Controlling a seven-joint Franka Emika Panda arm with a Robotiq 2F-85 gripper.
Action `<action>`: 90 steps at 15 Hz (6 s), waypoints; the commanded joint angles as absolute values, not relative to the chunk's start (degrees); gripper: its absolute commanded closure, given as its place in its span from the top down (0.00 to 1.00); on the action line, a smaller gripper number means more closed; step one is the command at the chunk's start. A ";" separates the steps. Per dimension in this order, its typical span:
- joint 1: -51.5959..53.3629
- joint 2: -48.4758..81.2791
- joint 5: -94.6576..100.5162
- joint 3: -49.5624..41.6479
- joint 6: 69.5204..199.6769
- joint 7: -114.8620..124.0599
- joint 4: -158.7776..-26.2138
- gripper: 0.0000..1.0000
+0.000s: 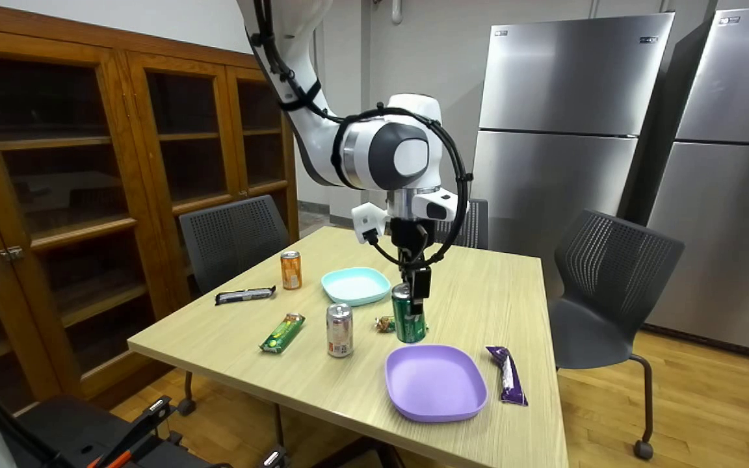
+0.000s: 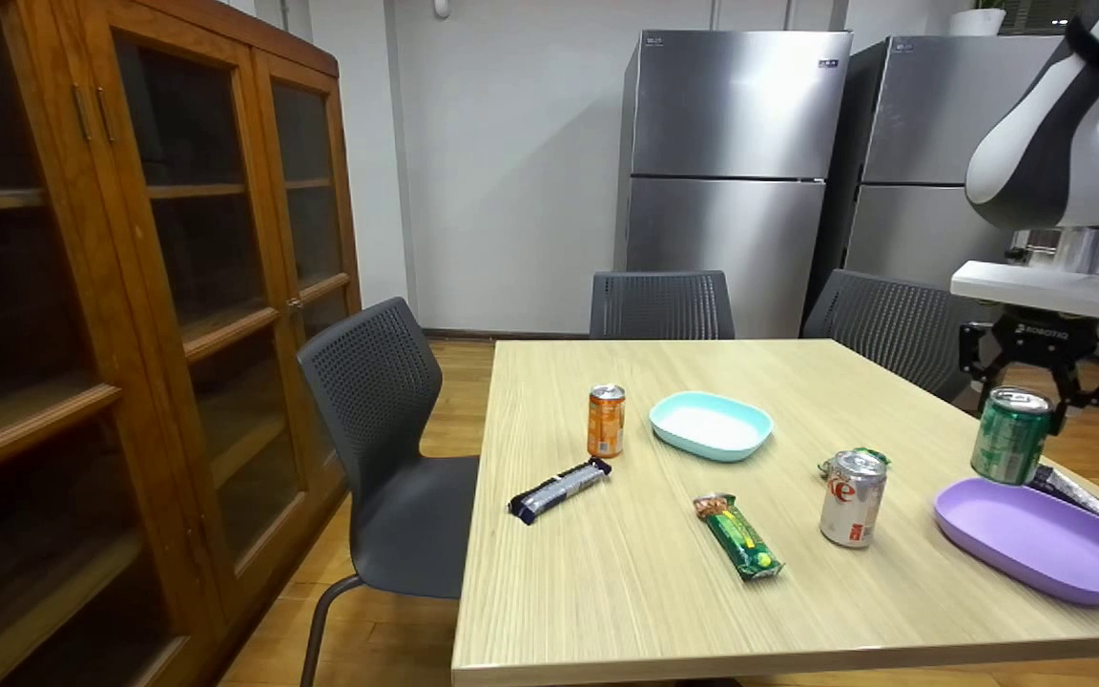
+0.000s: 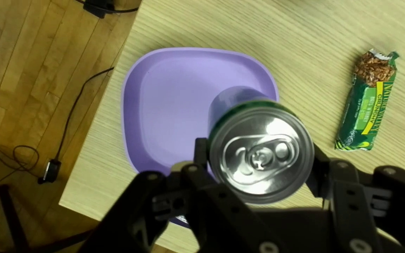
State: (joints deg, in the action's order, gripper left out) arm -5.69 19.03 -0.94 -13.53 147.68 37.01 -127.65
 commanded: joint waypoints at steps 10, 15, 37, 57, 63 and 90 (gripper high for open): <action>-6.05 30.25 -6.65 -13.75 141.48 36.90 -117.06 0.38; -6.47 32.23 -8.66 -13.71 141.65 36.99 -115.79 0.38; -1.90 19.17 -5.93 -13.61 141.11 36.77 -123.38 1.00; 0.99 21.35 -5.20 -8.75 145.46 35.48 -126.21 1.00; 2.37 26.45 -5.74 -8.03 148.99 34.15 -123.43 1.00; 5.61 31.96 -5.45 -8.25 147.94 28.41 -122.65 1.00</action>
